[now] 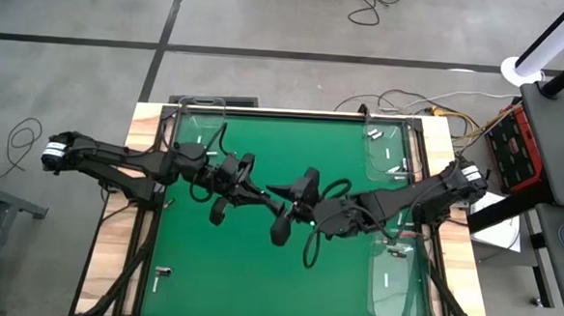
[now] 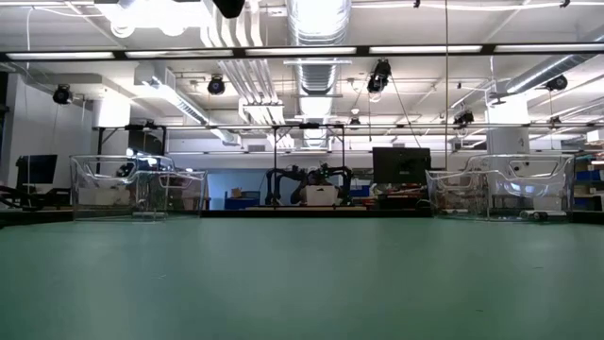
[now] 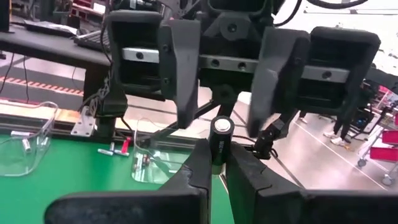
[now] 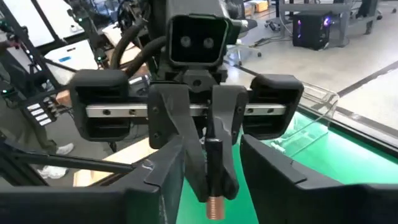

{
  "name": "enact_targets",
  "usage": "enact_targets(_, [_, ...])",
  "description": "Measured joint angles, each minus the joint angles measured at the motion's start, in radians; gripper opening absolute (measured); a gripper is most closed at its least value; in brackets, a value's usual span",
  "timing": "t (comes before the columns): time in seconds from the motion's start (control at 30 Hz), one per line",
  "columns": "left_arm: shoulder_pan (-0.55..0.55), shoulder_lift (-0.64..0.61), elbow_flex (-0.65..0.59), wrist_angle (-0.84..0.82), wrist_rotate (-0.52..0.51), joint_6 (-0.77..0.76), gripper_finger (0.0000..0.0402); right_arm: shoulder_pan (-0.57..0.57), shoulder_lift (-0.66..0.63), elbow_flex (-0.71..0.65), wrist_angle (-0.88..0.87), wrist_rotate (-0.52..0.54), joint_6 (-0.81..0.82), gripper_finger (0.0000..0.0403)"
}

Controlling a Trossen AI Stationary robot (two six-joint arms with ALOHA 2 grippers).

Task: Sort batteries
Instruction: Put the black battery into the bottom right transparent bin

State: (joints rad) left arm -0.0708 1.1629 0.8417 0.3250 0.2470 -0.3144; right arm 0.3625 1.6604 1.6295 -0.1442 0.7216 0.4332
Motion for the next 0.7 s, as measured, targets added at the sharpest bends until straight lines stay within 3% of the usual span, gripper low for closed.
enact_targets(0.4, [0.000,0.000,0.000,0.038,-0.006,0.006,0.0009,-0.012,0.000,0.000,0.002,-0.026,-0.007,0.0058])
enact_targets(0.7, [0.000,0.010,0.000,0.044,-0.034,0.011,0.0009,-0.021,-0.001,0.000,-0.005,-0.043,-0.003,0.0042])
